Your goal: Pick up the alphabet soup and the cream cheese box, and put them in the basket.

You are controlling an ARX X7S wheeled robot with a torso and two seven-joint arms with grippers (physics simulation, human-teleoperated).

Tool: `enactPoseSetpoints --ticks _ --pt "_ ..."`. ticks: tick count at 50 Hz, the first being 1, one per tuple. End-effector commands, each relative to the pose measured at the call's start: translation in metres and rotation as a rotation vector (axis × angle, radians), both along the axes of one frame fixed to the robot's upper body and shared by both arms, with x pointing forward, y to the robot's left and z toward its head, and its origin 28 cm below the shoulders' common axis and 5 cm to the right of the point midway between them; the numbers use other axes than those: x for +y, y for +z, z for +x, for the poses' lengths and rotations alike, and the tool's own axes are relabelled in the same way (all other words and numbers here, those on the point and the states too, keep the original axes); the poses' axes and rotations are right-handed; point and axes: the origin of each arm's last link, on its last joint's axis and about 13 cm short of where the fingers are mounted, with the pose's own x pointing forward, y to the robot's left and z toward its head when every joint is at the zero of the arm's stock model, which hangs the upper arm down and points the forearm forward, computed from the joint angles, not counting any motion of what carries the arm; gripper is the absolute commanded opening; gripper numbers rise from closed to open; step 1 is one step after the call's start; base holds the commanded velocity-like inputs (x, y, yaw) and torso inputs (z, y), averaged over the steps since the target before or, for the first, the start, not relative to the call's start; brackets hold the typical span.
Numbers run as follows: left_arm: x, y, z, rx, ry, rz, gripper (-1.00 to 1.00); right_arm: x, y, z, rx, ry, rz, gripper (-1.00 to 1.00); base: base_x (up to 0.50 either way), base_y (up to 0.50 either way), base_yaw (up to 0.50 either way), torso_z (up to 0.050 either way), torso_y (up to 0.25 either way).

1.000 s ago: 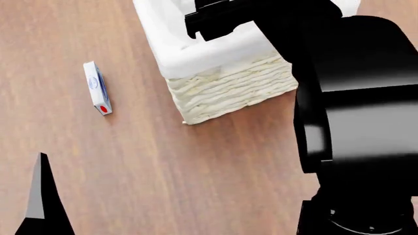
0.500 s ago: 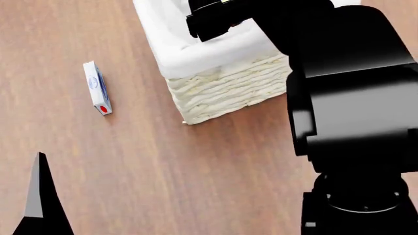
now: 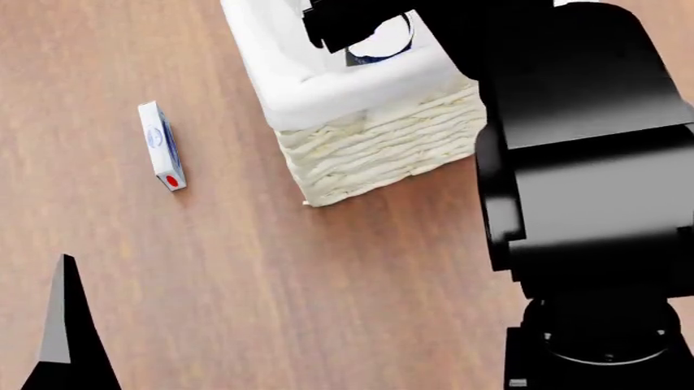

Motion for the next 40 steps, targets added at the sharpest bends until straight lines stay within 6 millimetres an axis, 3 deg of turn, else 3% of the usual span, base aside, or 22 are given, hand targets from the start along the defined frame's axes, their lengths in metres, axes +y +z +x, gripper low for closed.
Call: enactPoseSetpoints --ticks 1,12,19,27,29,31,34,36,40 --pt "0.000 0.000 0.000 0.000 0.001 0.000 1.00 0.001 0.010 -0.006 -0.154 0.024 0.046 1.00 0.00 0.00 0.00 0.000 0.000" --pt "0.001 0.000 -0.002 -0.001 0.008 0.001 1.00 -0.002 0.013 -0.020 -0.295 0.018 0.036 1.00 0.00 0.00 0.00 0.000 0.000" --pt "0.001 0.003 -0.002 -0.007 0.004 0.006 1.00 -0.009 0.010 -0.059 -0.425 0.005 0.034 1.00 0.00 0.00 0.00 0.000 0.000" --pt "0.002 0.004 -0.002 -0.009 -0.004 0.013 1.00 -0.017 -0.013 -0.118 -0.625 -0.042 0.006 1.00 0.00 0.00 0.00 0.000 0.000" --pt "0.001 0.004 -0.002 -0.010 -0.005 0.015 1.00 -0.019 -0.029 -0.135 -0.631 -0.044 0.029 1.00 0.00 0.00 0.00 0.000 0.000" --pt "0.001 0.004 -0.002 -0.012 -0.007 0.019 1.00 -0.020 -0.030 -0.143 -0.657 -0.059 0.025 1.00 0.00 0.00 0.00 0.000 0.000" --pt "0.000 0.004 -0.003 -0.011 -0.012 0.022 1.00 -0.022 -0.048 -0.155 -0.669 -0.064 0.052 1.00 0.00 0.00 0.00 0.000 0.000" --pt "0.000 0.005 -0.002 -0.014 -0.010 0.023 1.00 -0.018 -0.058 -0.168 -0.671 0.035 0.016 1.00 0.00 0.00 0.00 0.000 0.000" --pt "-0.001 0.004 -0.002 -0.011 -0.015 0.028 1.00 -0.020 -0.072 -0.188 -0.706 -0.076 0.048 1.00 0.00 0.00 0.00 0.000 0.000"
